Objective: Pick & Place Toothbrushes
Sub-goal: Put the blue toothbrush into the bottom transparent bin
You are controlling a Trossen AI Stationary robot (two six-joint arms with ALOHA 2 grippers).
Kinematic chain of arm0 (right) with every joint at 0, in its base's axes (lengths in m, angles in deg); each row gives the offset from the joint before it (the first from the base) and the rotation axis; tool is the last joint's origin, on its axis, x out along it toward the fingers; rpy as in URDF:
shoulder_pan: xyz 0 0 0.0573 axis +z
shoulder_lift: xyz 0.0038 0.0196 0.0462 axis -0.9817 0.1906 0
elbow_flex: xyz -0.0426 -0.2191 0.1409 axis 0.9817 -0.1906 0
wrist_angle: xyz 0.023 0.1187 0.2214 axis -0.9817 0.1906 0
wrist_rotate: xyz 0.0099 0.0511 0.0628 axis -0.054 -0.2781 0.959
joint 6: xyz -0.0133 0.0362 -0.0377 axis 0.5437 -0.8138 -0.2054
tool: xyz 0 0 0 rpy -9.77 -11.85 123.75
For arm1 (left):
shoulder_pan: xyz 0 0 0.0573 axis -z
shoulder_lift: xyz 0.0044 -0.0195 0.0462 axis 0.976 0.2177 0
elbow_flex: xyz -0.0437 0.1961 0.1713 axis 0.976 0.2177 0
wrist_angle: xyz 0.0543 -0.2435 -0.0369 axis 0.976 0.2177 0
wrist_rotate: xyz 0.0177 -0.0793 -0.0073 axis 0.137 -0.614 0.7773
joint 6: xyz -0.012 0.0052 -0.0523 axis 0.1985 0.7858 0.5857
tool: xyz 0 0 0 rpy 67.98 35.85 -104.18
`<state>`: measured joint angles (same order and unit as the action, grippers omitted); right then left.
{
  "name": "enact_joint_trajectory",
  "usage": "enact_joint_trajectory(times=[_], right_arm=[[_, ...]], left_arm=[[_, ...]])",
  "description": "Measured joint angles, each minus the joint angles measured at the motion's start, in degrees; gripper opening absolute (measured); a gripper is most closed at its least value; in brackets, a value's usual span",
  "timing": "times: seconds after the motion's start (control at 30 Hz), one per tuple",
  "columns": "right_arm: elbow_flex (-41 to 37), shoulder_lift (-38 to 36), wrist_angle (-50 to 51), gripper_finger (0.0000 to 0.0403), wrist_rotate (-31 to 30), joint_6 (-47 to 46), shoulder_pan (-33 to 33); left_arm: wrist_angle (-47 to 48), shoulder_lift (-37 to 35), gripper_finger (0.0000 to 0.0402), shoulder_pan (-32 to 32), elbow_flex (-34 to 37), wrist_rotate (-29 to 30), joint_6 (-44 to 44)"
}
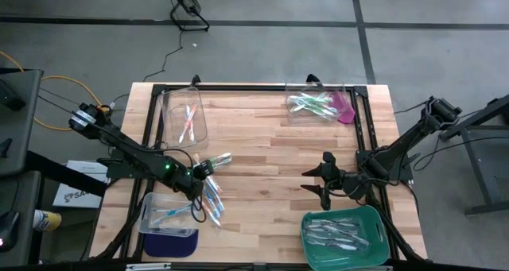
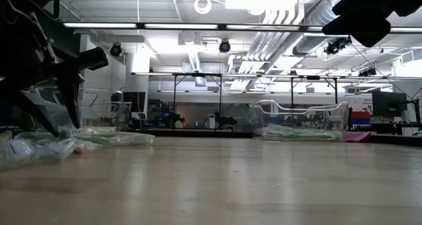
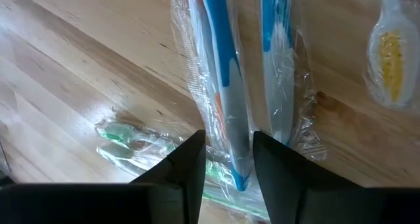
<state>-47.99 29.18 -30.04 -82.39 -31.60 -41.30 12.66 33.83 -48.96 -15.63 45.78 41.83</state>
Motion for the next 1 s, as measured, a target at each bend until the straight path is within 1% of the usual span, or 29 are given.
enact_joint_trajectory(times=[0.17,0.33,0.4,0.47,0.63,0.67,0.83,1.0], right_arm=[[0.00,0.00,0.00,0.0188,0.00,0.01,0.00],[0.00,0.00,0.00,0.0188,0.00,-0.01,0.00],[0.00,0.00,0.00,0.0188,0.00,0.00,0.00],[0.00,0.00,0.00,0.0188,0.00,0.01,0.00],[0.00,0.00,0.00,0.0188,0.00,-0.01,0.00],[0.00,0.00,0.00,0.0188,0.00,0.01,0.00],[0.00,0.00,0.00,0.0188,0.00,0.04,0.00],[0.00,0.00,0.00,0.0188,0.00,0.10,0.00]], left_arm=[[0.00,0.00,0.0120,0.00,0.00,0.03,2.43],[0.00,-0.02,0.0115,0.00,0.00,0.03,2.92],[0.00,-0.02,0.0102,0.00,0.00,-0.16,3.00],[0.00,-0.02,0.0080,-0.02,0.00,-0.79,3.06],[0.00,-0.02,0.0013,0.00,0.00,-1.93,3.14],[0.00,-0.02,0.0007,0.00,0.00,-2.28,3.18],[0.09,-0.04,0.0004,0.02,-0.04,-2.51,2.66],[0.70,-0.04,0.0001,0.02,-1.71,-2.39,1.01]])
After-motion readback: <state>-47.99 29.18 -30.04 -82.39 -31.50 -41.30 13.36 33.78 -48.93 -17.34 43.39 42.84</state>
